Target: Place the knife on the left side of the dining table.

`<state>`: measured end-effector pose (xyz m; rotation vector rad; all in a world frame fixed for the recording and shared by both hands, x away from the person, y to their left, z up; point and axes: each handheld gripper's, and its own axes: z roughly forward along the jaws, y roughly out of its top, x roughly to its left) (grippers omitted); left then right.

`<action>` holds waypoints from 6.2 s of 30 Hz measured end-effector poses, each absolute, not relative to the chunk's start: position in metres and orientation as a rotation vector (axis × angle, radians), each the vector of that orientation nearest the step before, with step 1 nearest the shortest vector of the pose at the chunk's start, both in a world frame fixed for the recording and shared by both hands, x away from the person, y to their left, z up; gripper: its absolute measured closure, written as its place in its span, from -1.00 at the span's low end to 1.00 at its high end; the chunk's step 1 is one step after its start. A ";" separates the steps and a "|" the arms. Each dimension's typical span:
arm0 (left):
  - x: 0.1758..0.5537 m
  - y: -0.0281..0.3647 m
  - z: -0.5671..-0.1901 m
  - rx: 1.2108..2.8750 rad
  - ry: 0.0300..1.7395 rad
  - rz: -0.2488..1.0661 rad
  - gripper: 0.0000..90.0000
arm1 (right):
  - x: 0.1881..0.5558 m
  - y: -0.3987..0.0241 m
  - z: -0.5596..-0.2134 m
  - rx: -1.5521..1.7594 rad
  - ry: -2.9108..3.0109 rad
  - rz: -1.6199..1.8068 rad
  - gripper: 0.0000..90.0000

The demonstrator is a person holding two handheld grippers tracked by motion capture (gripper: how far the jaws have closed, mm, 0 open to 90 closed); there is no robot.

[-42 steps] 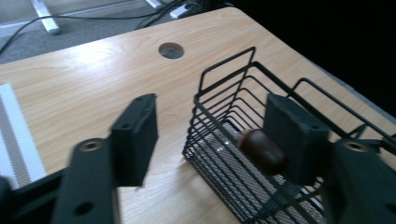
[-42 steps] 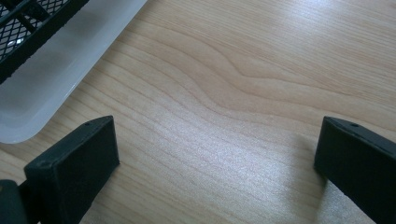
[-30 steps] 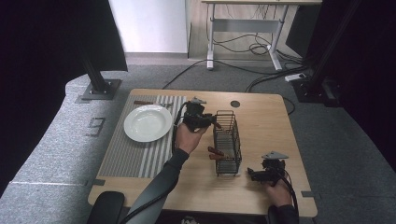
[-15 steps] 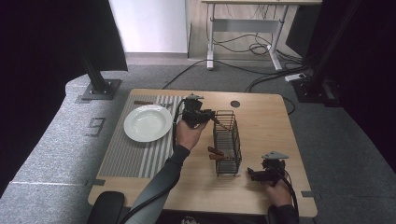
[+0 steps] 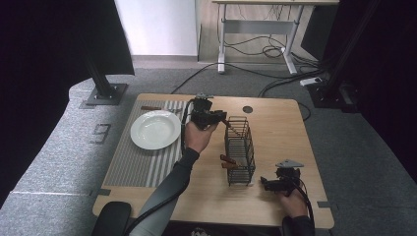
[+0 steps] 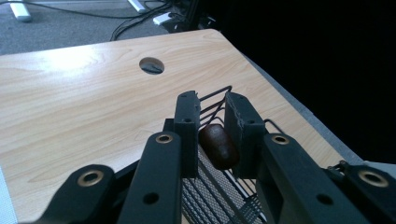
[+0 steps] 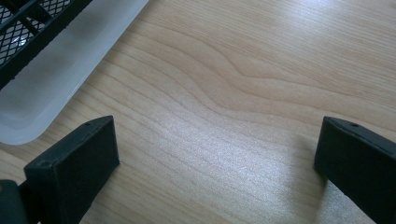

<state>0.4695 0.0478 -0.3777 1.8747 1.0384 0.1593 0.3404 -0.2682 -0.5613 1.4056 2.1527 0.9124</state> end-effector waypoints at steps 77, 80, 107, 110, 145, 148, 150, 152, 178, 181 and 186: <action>0.400 0.284 -0.414 1.814 1.279 0.161 0.68 | 0.340 -0.268 -0.561 1.407 2.154 0.911 -1.00; 0.401 0.289 -0.419 1.809 1.301 0.195 0.67 | 0.340 -0.268 -0.561 1.407 2.154 0.912 -1.00; 0.414 0.347 -0.483 1.632 1.408 0.202 0.50 | 0.340 -0.268 -0.561 1.408 2.154 0.912 -1.00; 0.416 0.353 -0.490 1.615 1.412 0.178 0.49 | 0.340 -0.268 -0.561 1.408 2.154 0.912 -1.00; 0.421 0.370 -0.545 1.739 1.424 0.272 0.34 | 0.340 -0.268 -0.561 1.408 2.153 0.912 -1.00; 0.421 0.368 -0.547 1.785 1.425 0.314 0.37 | 0.340 -0.268 -0.561 1.408 2.154 0.912 -1.00; 0.421 0.368 -0.547 1.784 1.419 0.321 0.36 | 0.340 -0.268 -0.561 1.408 2.153 0.911 -1.00; 0.421 0.368 -0.547 1.778 1.423 0.323 0.29 | 0.340 -0.268 -0.561 1.408 2.153 0.912 -1.00; 0.384 0.353 -0.525 1.920 1.308 0.492 -1.00 | 0.340 -0.268 -0.561 1.408 2.153 0.911 -1.00; 0.379 0.349 -0.532 1.955 1.309 0.481 -1.00 | 0.340 -0.268 -0.561 1.408 2.153 0.911 -1.00; 0.378 0.342 -0.541 2.036 1.313 0.483 -1.00 | 0.340 -0.268 -0.561 1.408 2.153 0.911 -1.00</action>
